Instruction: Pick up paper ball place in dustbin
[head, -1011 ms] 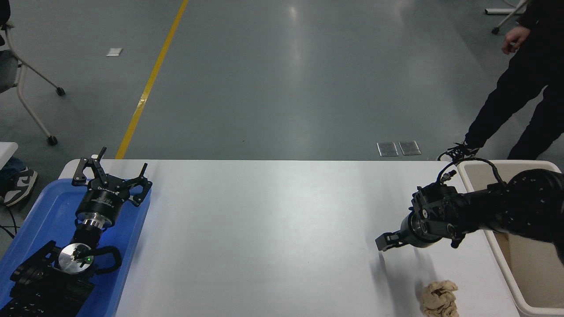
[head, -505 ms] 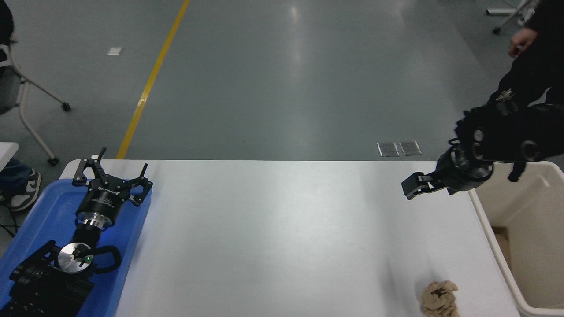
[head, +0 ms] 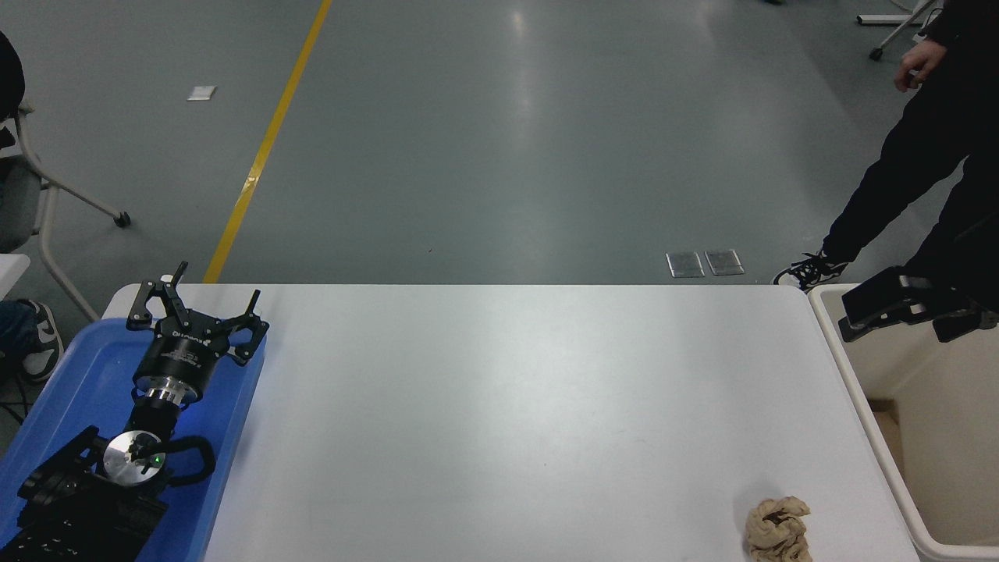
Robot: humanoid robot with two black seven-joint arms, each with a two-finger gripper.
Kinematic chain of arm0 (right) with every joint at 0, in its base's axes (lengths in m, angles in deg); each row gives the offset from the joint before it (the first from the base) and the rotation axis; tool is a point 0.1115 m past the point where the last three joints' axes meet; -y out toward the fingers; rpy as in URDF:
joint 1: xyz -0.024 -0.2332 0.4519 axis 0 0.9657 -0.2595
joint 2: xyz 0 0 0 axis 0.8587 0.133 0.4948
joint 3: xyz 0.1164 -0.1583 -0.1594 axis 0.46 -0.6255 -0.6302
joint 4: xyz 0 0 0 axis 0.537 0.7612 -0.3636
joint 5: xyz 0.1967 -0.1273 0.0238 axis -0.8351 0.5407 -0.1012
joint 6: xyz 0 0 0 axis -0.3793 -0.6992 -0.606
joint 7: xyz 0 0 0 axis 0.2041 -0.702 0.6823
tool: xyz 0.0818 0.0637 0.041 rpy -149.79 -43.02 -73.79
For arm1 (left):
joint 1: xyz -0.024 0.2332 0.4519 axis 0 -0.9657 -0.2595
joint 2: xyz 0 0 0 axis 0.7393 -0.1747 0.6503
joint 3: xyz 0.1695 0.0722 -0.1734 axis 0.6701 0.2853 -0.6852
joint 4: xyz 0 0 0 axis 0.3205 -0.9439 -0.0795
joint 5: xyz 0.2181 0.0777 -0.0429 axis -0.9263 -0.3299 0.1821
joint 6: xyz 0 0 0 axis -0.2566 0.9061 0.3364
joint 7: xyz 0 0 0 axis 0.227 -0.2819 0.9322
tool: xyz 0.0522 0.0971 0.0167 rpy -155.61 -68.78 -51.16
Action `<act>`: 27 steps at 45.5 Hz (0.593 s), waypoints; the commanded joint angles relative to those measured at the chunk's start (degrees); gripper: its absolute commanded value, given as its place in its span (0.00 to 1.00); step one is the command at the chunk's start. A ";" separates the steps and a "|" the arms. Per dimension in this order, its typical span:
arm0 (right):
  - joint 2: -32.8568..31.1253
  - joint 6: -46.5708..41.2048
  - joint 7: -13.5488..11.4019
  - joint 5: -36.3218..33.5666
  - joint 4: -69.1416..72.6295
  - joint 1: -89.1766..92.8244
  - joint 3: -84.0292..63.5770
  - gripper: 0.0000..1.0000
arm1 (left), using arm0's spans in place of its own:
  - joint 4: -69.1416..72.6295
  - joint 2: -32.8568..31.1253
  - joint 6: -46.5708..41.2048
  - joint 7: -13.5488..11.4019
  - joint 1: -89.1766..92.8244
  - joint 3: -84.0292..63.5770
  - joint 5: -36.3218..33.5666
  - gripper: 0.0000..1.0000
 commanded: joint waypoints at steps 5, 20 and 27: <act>1.69 5.79 -0.05 3.55 1.86 11.91 -1.57 1.00 | -0.09 0.05 0.00 0.05 0.04 0.21 -0.07 0.99; 2.57 14.49 -0.14 5.13 -6.66 39.42 13.98 1.00 | -0.09 0.05 0.00 0.05 0.04 0.29 -0.07 0.99; 4.24 18.45 -0.14 5.22 -11.49 48.92 19.44 1.00 | -0.09 0.05 0.00 0.05 0.04 0.29 -0.07 0.99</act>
